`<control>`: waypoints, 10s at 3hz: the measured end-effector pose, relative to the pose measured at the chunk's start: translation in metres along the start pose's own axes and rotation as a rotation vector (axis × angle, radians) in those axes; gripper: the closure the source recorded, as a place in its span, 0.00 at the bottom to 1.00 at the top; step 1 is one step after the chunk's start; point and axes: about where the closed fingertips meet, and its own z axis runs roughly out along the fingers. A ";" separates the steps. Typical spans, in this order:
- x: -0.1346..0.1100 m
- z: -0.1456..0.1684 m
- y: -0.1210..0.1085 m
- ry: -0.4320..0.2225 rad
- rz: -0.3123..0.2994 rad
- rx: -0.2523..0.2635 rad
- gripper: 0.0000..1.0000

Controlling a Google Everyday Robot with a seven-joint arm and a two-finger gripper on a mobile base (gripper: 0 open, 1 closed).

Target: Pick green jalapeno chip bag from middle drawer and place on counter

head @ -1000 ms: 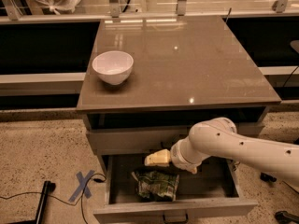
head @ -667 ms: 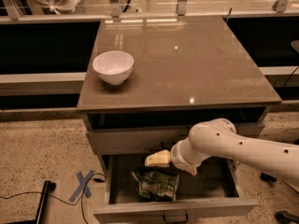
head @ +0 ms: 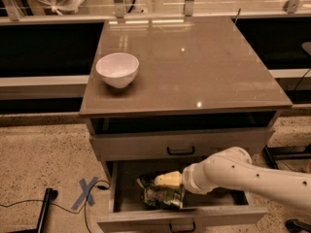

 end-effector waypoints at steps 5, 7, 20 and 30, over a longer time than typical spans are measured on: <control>-0.005 0.107 0.048 -0.099 0.019 -0.012 0.19; -0.008 0.121 0.043 -0.141 -0.003 0.003 0.65; 0.056 -0.391 -0.122 0.169 -0.417 0.900 1.00; 0.229 -0.380 -0.122 0.298 -0.386 0.656 0.00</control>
Offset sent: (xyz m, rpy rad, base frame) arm 0.0204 -0.0042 -0.0714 -0.0172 -0.0180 0.0143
